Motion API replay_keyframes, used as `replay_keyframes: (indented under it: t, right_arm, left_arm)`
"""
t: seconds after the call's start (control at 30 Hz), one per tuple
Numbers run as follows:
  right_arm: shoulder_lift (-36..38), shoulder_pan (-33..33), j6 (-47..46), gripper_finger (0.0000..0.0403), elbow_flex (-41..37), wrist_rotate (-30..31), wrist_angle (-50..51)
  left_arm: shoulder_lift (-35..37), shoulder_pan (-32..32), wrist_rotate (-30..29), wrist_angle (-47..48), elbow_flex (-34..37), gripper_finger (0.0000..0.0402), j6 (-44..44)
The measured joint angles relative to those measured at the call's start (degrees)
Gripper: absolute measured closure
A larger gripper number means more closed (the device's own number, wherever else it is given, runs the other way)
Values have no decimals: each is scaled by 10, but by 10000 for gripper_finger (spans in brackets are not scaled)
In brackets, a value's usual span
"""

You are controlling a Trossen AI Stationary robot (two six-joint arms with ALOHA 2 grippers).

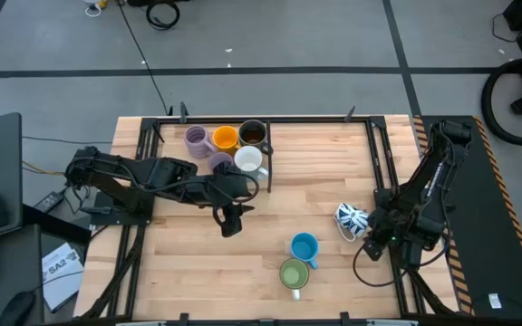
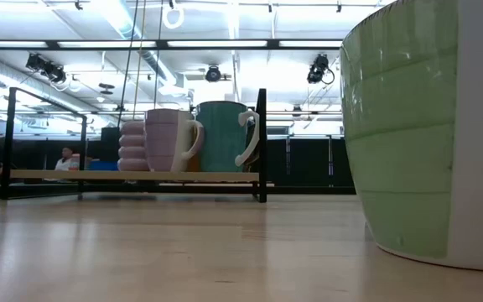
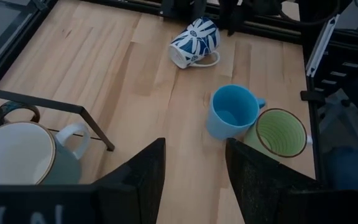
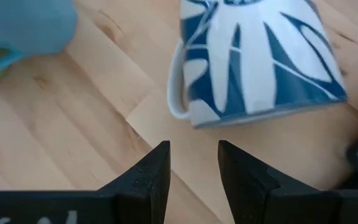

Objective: Place coffee mugs
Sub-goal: Put the patterned blue mug on the shelf

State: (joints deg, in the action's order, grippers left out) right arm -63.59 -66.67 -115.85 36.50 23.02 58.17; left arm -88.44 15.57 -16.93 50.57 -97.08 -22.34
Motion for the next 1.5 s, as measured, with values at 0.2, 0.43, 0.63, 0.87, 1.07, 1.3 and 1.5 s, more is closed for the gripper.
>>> replay_keyframes:
  t: [0.2,0.43,0.63,0.87,1.07,1.3,1.5]
  right_arm:
    - [0,0,0,263,-20,28,-36]
    - [0,1,-8,263,-43,66,-47]
    - [0,3,-16,263,-71,93,-71]
    - [0,20,-11,263,-110,107,-130]
    - [0,32,-10,263,-138,110,-136]
    - [0,32,-4,283,-158,159,-147]
    - [0,32,8,343,-158,186,-153]
  left_arm:
    - [0,0,0,0,0,228,0]
    - [0,0,-11,0,0,228,0]
    - [0,0,-11,0,0,228,0]
    - [0,0,-15,0,0,228,0]
    - [0,0,-15,0,0,228,0]
    - [0,0,-15,-5,0,228,2]
    - [0,0,-15,-27,0,228,72]
